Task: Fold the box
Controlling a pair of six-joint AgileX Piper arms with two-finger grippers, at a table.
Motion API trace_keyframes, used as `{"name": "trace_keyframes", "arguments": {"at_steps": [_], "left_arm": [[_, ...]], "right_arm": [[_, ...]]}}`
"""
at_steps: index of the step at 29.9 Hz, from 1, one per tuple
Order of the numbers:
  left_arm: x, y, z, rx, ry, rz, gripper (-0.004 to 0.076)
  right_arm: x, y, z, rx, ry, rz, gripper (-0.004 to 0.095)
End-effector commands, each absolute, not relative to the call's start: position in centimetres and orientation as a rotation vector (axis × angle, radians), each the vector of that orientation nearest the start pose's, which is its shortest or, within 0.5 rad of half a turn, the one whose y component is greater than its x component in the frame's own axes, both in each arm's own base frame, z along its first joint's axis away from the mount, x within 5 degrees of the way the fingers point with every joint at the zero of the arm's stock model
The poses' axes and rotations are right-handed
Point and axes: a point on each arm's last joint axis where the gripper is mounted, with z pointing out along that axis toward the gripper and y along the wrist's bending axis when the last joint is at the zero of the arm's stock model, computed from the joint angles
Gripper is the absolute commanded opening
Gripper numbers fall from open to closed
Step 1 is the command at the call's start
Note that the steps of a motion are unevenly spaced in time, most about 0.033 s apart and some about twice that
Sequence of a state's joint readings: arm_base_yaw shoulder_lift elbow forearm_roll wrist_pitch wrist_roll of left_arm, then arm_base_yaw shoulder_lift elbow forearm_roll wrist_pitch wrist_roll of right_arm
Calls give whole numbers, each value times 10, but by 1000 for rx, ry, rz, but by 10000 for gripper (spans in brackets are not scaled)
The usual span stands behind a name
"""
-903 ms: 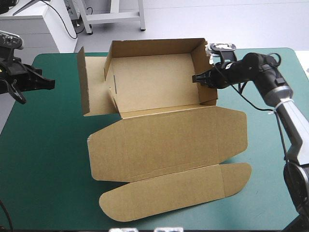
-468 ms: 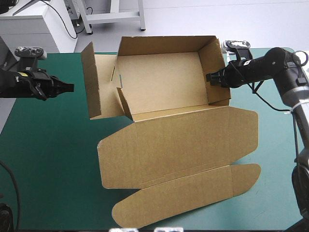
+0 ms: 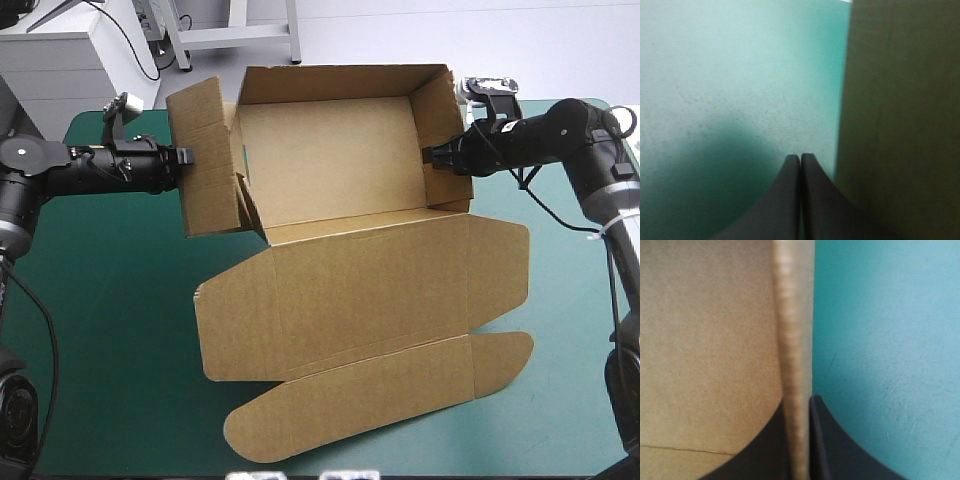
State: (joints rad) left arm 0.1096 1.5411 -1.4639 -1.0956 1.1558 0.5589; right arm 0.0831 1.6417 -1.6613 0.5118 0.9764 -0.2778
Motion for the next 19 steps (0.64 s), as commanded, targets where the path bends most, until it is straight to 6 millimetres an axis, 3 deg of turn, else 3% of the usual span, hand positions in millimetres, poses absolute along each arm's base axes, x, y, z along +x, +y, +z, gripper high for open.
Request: {"name": "trace_keyframes", "arguments": {"at_steps": [1,6,9,14,19], "left_arm": [[312,-52,424,273,2015,-1223,-8],[309,-55,429,305,1961,-1281,-1],[305,-58,428,379,1966,-1298,48],[302,-59,427,433,1968,-1312,211],[301,-59,428,467,1947,-1298,470]], "right_arm": [[346,78,426,-225,2191,545,-12],[345,97,427,-230,2162,492,-12],[345,105,429,-235,2135,488,-13],[345,112,432,-216,2098,509,-12],[344,118,432,-223,2098,465,-12]]}}
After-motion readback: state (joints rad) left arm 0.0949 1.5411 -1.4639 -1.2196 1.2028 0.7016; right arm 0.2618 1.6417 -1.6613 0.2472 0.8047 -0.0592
